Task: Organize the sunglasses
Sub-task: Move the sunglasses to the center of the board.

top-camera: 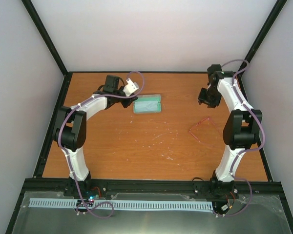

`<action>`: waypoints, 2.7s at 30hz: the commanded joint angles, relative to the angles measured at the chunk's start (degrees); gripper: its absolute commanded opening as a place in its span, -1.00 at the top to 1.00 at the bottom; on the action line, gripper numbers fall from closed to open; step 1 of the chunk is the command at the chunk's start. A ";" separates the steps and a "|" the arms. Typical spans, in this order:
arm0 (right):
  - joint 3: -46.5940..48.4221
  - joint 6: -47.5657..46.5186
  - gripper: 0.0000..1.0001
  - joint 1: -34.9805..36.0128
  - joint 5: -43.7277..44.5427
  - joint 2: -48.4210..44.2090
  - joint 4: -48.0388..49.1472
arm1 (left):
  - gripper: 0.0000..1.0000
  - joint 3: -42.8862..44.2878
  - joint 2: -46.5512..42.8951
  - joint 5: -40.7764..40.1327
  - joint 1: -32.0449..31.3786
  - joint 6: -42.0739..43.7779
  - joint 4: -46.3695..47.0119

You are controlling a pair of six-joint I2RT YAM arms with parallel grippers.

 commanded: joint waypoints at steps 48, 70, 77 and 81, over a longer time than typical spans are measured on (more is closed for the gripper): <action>-12.71 -0.34 0.94 6.27 -9.39 5.92 -6.74 | 0.67 -8.62 -6.11 0.13 2.23 4.57 4.59; 13.41 -1.65 0.77 10.70 -8.51 13.27 -10.21 | 0.67 -9.97 -7.40 -0.58 3.35 4.47 4.85; 10.20 -12.46 0.21 9.96 3.84 7.68 -14.71 | 0.67 -9.05 -6.22 -0.20 3.81 5.38 5.27; 10.18 -16.54 0.12 9.83 6.17 11.00 -14.66 | 0.67 -8.02 -5.65 -0.38 3.81 5.97 4.92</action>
